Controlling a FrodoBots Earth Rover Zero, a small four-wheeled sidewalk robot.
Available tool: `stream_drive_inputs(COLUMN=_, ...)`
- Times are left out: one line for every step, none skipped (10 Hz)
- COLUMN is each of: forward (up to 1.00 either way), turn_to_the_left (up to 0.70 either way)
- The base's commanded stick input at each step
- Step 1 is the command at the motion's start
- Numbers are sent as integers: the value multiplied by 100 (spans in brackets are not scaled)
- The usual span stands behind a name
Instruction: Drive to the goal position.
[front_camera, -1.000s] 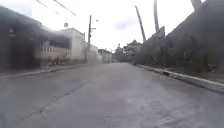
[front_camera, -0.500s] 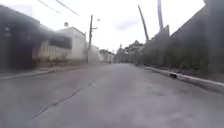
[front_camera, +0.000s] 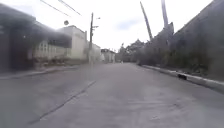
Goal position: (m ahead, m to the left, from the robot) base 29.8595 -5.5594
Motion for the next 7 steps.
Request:
stream_drive_inputs(forward=100, turn_to_the_left=-40)
stream_drive_inputs(forward=100, turn_to_the_left=-40)
stream_drive_inputs(forward=100, turn_to_the_left=-40)
stream_drive_inputs(forward=100, turn_to_the_left=-25)
stream_drive_inputs(forward=100, turn_to_the_left=0)
stream_drive_inputs(forward=100, turn_to_the_left=0)
stream_drive_inputs(forward=100, turn_to_the_left=0)
